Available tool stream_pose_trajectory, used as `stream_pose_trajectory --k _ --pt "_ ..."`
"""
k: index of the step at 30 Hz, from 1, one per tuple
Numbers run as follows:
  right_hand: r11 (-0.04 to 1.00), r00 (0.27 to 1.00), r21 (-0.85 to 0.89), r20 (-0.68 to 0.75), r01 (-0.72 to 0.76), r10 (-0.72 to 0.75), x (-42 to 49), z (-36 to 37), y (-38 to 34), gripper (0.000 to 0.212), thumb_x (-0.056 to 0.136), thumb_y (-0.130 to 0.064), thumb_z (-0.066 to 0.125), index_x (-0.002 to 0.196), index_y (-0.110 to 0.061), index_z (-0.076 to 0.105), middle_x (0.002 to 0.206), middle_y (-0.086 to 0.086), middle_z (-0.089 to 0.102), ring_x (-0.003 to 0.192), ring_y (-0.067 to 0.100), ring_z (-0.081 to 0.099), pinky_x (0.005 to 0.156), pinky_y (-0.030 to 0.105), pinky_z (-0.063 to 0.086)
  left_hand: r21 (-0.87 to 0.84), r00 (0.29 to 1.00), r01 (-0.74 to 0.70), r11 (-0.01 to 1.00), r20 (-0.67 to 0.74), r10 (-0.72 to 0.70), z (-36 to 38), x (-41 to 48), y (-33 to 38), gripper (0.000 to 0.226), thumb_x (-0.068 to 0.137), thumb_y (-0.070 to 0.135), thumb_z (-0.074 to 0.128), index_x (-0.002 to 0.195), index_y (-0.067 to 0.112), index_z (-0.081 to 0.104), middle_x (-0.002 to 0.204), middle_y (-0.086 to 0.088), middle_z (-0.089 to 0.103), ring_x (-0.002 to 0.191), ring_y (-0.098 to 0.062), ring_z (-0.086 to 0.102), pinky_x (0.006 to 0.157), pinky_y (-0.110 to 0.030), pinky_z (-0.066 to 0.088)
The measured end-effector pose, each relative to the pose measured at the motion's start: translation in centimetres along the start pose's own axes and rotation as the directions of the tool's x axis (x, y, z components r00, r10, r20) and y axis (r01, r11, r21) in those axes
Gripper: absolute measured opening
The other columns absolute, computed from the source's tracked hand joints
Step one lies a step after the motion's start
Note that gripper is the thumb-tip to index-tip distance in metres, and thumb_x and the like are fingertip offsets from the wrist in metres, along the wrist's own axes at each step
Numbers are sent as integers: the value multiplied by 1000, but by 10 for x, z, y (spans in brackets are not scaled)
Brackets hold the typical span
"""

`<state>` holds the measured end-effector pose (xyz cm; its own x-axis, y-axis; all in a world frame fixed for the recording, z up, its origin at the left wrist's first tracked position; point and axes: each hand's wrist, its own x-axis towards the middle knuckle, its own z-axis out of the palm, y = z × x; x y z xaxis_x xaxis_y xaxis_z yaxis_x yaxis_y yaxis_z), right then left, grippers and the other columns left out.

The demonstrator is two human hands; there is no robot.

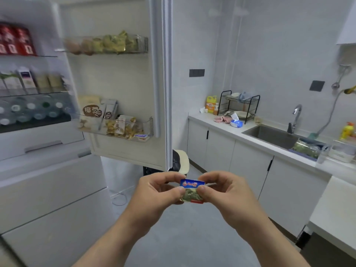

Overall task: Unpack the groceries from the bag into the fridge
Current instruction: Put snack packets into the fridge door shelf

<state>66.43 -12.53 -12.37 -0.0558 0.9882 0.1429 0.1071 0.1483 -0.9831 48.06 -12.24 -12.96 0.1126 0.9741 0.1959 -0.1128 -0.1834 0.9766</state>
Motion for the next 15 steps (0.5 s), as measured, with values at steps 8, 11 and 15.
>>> stream_pose_trajectory --k 8,11,15 --pt "995 999 -89 10 34 -34 59 68 -16 9 83 -11 75 86 -19 73 81 5 76 81 22 74 80 47 59 -11 998 -59 998 -5 59 -77 41 12 19 68 11 83 85 18 79 87 -12 75 80 -26 73 65 -30 58" --pt "993 999 -108 -7 42 -43 82 92 -20 9 84 -10 75 86 -18 72 80 3 76 80 19 74 78 43 61 -7 998 -66 998 -2 66 -106 64 13 23 67 5 84 87 11 75 84 -15 75 79 -26 72 66 -32 59" --pt "987 998 -151 -42 44 -51 118 122 -24 9 84 -15 75 83 -23 71 78 -3 76 79 17 74 68 38 61 32 997 -79 996 29 78 -139 103 15 19 66 8 74 84 16 76 79 -12 74 72 -17 69 65 -29 57"
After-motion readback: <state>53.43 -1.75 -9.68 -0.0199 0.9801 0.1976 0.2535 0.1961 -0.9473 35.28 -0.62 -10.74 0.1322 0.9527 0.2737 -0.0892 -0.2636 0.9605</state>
